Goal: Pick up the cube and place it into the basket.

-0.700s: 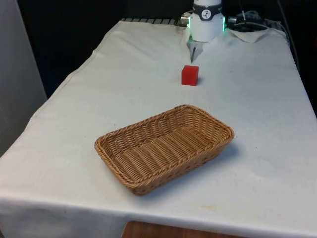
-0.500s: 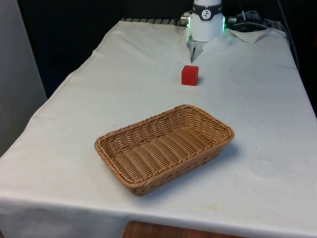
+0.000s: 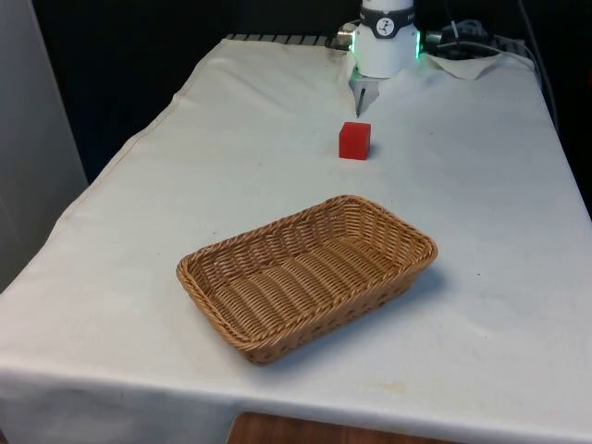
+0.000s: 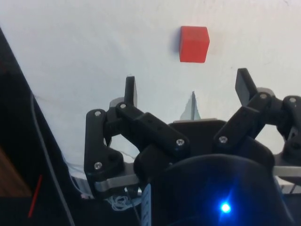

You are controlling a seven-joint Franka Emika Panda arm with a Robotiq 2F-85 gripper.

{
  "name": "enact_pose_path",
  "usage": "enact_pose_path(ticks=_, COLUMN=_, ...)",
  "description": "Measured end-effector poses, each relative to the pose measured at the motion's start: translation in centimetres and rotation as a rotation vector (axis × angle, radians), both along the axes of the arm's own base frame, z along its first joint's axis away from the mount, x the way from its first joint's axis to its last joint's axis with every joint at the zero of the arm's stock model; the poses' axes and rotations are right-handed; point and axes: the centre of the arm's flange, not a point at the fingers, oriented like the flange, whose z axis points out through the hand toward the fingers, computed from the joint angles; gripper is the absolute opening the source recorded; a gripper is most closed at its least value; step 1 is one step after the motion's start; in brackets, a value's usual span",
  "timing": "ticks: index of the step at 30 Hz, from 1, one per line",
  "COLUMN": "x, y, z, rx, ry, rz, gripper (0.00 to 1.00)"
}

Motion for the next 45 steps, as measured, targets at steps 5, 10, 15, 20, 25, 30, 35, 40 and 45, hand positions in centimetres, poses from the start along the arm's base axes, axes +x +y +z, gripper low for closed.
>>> enact_pose_path(ticks=5, x=-1.7, y=-0.4, z=-0.7, rx=0.003, ry=-0.011, rz=-0.002, gripper=1.0)
enact_pose_path(ticks=10, x=-2.5, y=-0.6, z=-1.1, rx=0.003, ry=-0.014, rz=-0.001, gripper=1.0)
enact_pose_path(ticks=15, x=-4.3, y=-1.0, z=-1.9, rx=0.008, ry=-0.027, rz=-0.003, gripper=1.0)
enact_pose_path(ticks=20, x=-5.4, y=-1.2, z=-2.4, rx=0.012, ry=-0.037, rz=-0.005, gripper=1.0)
enact_pose_path(ticks=25, x=-7.0, y=-1.4, z=-3.2, rx=0.017, ry=-0.05, rz=-0.005, gripper=1.0)
enact_pose_path(ticks=30, x=-8.4, y=-1.5, z=-4.1, rx=0.021, ry=-0.061, rz=-0.003, gripper=1.0)
enact_pose_path(ticks=35, x=-9.7, y=-1.5, z=-5.0, rx=0.019, ry=-0.076, rz=0.002, gripper=1.0)
enact_pose_path(ticks=40, x=-10.8, y=-1.5, z=-5.7, rx=0.005, ry=-0.086, rz=0.007, gripper=1.0)
enact_pose_path(ticks=45, x=-11.7, y=-1.4, z=-6.3, rx=-0.009, ry=-0.096, rz=0.014, gripper=1.0)
